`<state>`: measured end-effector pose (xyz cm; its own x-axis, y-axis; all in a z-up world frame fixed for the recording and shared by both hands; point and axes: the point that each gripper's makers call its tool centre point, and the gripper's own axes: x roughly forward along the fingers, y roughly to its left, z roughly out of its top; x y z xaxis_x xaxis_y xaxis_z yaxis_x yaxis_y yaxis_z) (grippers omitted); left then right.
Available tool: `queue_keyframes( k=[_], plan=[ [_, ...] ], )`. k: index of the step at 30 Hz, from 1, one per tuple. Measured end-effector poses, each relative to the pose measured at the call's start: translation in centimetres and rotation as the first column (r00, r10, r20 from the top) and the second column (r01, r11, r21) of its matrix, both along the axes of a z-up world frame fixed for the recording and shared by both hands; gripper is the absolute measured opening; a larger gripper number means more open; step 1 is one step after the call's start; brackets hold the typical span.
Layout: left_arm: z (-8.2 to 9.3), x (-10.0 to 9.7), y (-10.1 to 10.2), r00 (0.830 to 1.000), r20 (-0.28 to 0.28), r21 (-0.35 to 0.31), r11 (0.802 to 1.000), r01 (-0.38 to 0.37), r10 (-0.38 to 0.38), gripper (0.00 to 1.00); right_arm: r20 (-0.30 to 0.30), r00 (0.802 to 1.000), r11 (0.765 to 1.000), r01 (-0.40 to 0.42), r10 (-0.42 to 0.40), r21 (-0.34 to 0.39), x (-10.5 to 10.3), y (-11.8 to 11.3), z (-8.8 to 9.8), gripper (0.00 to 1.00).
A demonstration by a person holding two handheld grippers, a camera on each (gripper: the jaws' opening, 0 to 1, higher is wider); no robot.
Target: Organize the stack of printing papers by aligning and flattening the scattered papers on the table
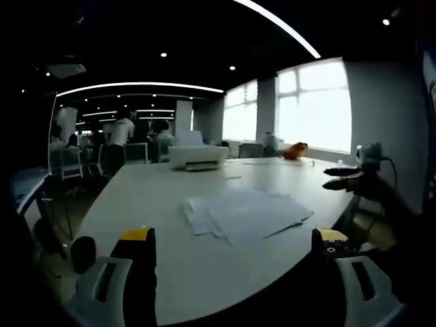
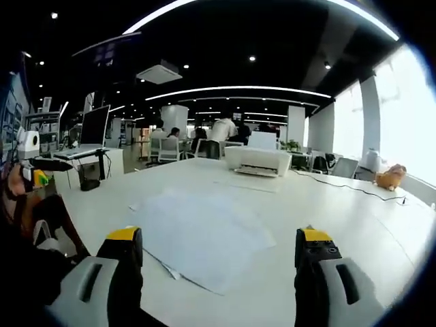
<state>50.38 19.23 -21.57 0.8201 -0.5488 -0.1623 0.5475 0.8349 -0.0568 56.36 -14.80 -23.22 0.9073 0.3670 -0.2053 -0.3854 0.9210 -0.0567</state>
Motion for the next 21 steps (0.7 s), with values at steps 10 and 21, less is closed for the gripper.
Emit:
queue_keyframes(
  k=[10,21],
  plan=[
    [0.0,0.0,0.0,1.000,0.001,0.000,1.000,-0.002,0.002,0.97,-0.015,1.000,1.000,-0.018,0.018,0.001,0.9,1.1,-0.5,0.88],
    [0.1,-0.1,0.1,1.000,0.002,0.000,1.000,0.000,0.000,0.97,-0.018,0.999,1.000,-0.030,0.030,-0.007,2.0,1.8,-0.6,0.88]
  ],
)
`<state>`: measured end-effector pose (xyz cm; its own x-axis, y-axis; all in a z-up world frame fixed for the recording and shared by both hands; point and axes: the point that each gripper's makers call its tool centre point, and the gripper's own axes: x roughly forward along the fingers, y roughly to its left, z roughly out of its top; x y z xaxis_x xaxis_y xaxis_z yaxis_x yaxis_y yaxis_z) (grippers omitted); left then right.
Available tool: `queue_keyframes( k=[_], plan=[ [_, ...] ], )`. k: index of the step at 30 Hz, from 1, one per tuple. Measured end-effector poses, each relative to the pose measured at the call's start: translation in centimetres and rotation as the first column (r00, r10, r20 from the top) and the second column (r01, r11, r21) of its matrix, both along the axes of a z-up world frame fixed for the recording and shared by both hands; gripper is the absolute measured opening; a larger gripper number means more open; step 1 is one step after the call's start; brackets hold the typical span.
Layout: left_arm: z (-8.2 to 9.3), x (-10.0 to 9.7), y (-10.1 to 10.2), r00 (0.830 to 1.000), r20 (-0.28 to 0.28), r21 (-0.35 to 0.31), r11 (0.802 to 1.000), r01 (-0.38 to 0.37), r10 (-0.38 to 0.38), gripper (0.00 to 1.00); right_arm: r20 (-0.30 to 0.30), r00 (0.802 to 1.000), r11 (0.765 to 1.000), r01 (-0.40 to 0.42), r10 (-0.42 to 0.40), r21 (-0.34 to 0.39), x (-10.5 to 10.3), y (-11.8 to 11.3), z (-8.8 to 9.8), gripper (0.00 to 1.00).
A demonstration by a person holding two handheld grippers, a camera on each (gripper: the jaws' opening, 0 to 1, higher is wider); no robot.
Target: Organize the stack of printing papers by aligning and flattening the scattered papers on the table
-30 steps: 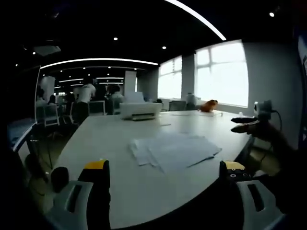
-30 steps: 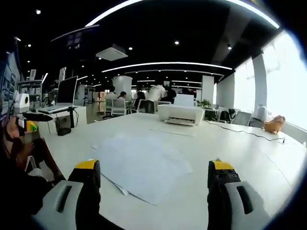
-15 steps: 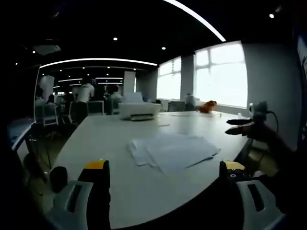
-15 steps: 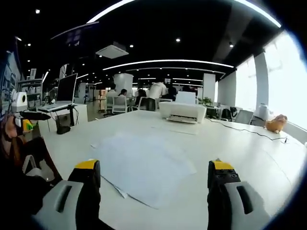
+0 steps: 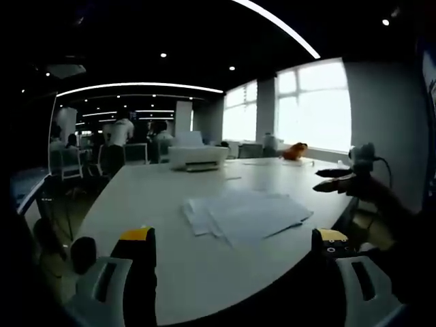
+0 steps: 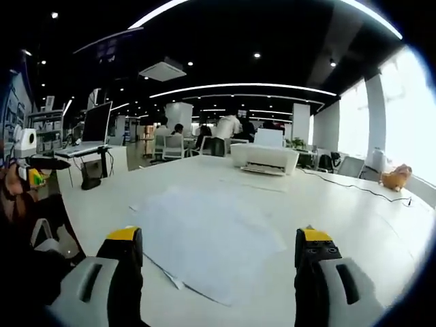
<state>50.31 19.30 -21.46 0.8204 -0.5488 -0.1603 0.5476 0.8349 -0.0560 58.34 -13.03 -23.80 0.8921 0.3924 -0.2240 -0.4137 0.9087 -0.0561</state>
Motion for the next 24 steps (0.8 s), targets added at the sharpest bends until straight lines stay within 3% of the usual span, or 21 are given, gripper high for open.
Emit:
queue_keyframes(
  k=[24],
  plan=[
    [-0.2,0.0,0.1,1.000,-0.003,-0.009,1.000,0.005,-0.005,0.97,-0.022,1.000,1.000,-0.007,0.007,0.002,1.9,0.7,-0.9,0.87]
  ],
)
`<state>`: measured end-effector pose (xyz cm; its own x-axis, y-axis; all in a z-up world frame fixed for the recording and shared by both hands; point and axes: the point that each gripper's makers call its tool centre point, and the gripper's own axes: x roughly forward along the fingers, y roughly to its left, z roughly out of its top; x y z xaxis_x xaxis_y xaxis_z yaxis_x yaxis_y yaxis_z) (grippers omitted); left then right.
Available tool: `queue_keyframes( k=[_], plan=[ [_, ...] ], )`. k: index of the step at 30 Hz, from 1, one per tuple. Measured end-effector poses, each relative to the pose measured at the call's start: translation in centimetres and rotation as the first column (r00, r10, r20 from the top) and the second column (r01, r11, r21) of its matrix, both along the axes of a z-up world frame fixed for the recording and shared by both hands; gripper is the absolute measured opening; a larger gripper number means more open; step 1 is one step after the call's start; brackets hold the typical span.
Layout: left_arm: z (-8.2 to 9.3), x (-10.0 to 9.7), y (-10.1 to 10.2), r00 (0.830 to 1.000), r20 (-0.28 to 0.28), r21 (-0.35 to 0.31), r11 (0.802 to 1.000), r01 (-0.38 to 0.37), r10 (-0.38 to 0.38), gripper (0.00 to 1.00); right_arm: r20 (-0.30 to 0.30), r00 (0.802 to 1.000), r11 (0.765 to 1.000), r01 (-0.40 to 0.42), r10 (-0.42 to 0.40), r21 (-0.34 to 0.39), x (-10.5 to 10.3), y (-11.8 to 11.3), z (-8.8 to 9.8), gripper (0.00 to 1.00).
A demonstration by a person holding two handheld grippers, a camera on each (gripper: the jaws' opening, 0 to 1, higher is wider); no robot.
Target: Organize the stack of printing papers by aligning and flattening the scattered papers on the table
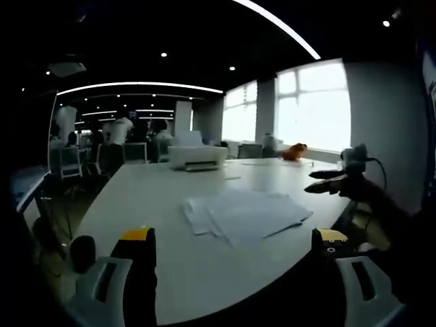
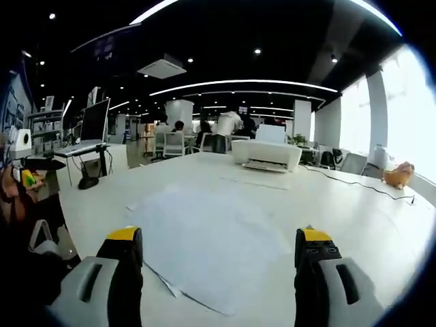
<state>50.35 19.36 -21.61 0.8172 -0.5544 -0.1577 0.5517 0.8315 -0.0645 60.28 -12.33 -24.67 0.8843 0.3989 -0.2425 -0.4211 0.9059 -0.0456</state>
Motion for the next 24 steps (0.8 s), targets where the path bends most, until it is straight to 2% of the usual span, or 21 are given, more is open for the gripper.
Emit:
queue_keyframes(
  k=[17,24],
  plan=[
    [-0.2,0.2,-0.1,1.000,-0.002,-0.009,1.000,0.004,-0.004,0.97,-0.021,1.000,1.000,0.009,-0.009,-0.004,1.6,0.0,-0.7,0.87],
    [0.0,0.2,-0.2,1.000,0.002,-0.012,1.000,0.009,-0.009,0.97,-0.033,0.999,1.000,-0.005,0.006,0.020,1.9,0.5,-0.8,0.87]
  ],
)
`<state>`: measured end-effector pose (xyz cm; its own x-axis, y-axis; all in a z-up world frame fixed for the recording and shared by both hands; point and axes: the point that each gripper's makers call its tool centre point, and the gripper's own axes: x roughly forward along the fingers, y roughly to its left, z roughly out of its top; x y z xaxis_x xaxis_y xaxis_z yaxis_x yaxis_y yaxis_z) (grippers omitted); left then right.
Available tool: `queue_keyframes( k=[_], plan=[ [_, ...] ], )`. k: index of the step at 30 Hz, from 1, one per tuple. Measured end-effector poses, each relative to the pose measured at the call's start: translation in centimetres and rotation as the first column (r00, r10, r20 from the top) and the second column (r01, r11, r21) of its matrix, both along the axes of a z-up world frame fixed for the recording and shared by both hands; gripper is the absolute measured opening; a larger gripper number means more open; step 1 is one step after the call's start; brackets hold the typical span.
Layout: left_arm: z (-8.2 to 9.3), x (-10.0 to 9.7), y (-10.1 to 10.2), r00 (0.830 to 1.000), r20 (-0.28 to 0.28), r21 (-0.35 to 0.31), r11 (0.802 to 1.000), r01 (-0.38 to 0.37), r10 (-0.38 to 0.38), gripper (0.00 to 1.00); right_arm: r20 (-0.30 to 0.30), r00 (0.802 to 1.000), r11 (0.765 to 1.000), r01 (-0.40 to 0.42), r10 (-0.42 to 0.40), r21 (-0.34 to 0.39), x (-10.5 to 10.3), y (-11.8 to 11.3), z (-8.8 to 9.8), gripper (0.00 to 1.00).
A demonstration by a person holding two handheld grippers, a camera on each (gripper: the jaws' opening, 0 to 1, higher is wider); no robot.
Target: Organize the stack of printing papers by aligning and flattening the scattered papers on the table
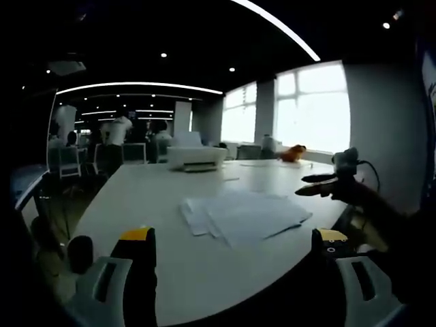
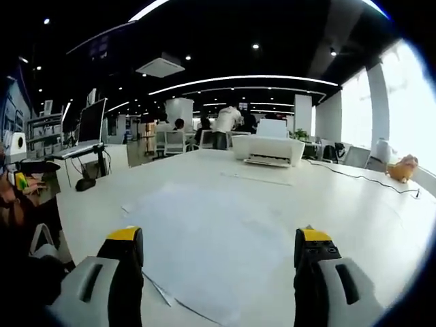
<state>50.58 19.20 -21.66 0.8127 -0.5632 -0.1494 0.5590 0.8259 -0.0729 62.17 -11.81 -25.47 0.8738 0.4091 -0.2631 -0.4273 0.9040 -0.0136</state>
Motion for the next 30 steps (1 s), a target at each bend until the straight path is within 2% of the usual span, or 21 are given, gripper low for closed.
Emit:
queue_keyframes(
  k=[17,30],
  plan=[
    [-0.2,0.0,-0.4,1.000,-0.006,-0.007,1.000,0.016,-0.016,0.97,-0.002,1.000,1.000,-0.009,0.009,0.004,1.9,1.3,-0.3,0.87],
    [0.4,-0.1,-0.5,1.000,0.010,-0.018,1.000,0.020,-0.020,0.97,0.004,1.000,1.000,0.003,-0.003,-0.002,2.9,1.3,-0.1,0.87]
  ],
)
